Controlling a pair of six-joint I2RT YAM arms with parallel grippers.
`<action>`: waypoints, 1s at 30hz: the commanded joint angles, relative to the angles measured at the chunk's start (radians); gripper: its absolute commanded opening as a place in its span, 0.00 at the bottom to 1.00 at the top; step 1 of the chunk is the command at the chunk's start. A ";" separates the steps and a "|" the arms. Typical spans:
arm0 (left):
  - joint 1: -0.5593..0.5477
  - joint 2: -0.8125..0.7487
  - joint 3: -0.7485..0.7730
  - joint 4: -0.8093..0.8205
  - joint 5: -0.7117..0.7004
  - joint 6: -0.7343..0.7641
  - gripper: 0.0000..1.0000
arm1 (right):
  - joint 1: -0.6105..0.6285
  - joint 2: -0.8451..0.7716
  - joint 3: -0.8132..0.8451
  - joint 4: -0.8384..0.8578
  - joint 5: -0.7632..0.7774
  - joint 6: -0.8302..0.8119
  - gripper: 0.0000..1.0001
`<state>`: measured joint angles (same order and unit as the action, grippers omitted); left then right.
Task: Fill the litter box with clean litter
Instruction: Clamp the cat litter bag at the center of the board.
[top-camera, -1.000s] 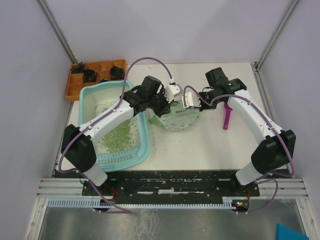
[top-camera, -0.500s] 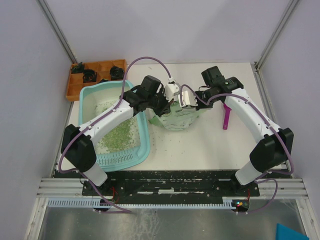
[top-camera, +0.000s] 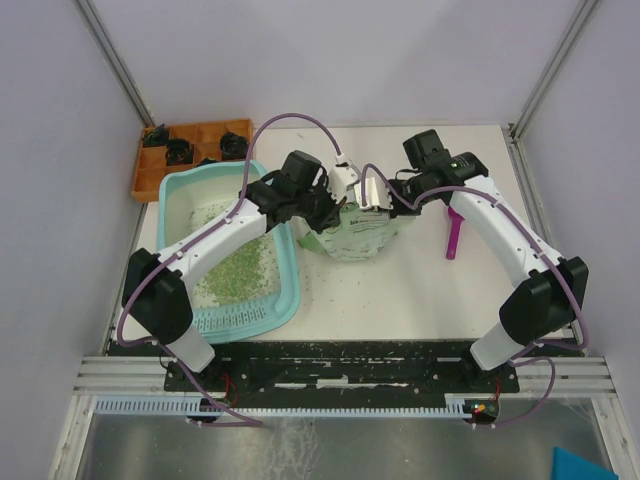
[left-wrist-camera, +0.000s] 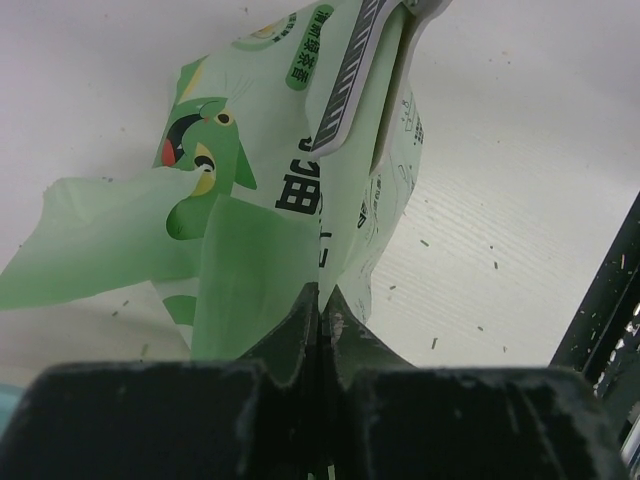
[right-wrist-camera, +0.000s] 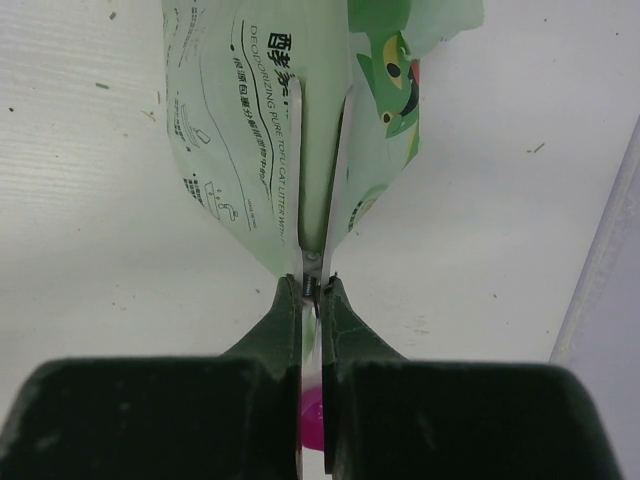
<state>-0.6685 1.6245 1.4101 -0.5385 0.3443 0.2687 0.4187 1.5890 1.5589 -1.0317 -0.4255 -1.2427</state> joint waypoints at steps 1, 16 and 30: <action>-0.016 -0.022 0.021 0.071 0.054 -0.019 0.03 | 0.020 0.002 -0.009 0.080 -0.132 0.031 0.02; -0.016 -0.031 0.015 0.066 0.047 -0.031 0.03 | 0.031 0.038 -0.008 0.132 -0.184 0.080 0.02; -0.015 -0.031 0.025 0.052 0.038 -0.029 0.03 | 0.033 0.052 -0.103 0.215 -0.156 0.069 0.02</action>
<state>-0.6594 1.6245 1.4101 -0.5552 0.3130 0.2321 0.4187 1.6043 1.4803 -0.8749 -0.5194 -1.2060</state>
